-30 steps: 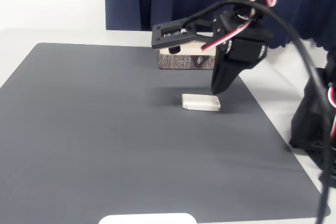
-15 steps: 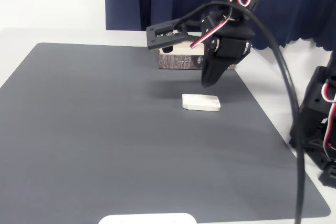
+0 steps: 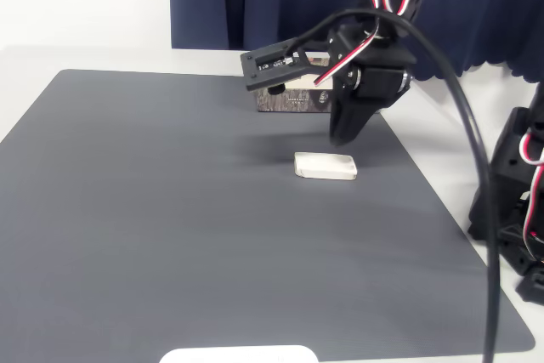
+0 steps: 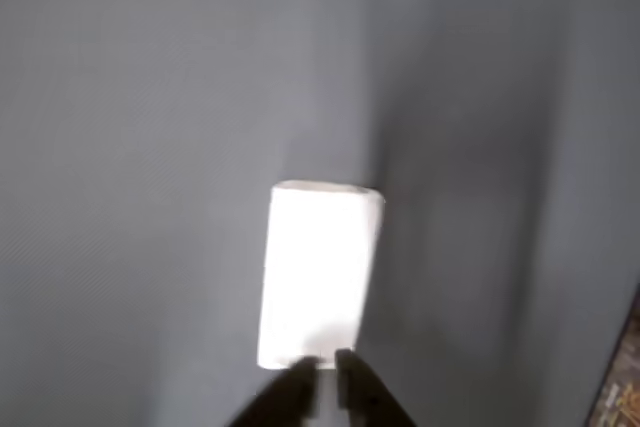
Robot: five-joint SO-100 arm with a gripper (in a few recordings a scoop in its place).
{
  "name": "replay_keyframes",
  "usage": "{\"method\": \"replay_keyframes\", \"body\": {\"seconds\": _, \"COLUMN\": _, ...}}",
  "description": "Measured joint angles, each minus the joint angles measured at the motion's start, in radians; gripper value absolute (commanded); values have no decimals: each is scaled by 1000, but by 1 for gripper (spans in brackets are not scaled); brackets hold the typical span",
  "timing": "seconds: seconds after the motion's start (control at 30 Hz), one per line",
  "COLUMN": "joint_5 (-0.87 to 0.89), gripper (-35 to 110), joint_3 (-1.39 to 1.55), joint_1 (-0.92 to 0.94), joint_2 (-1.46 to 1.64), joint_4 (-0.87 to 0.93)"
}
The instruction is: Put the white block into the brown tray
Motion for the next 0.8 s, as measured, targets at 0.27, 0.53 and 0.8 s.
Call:
{"method": "replay_keyframes", "body": {"seconds": 0.27, "joint_5": -11, "gripper": 27, "joint_3": 0, "joint_1": 26, "joint_2": 0, "joint_4": -58}}
{"method": "replay_keyframes", "body": {"seconds": 0.53, "joint_5": -58, "gripper": 34, "joint_3": 0, "joint_1": 28, "joint_2": 0, "joint_4": -61}}
{"method": "replay_keyframes", "body": {"seconds": 0.8, "joint_5": -97, "gripper": 35, "joint_3": 2, "joint_1": 28, "joint_2": 0, "joint_4": -61}}
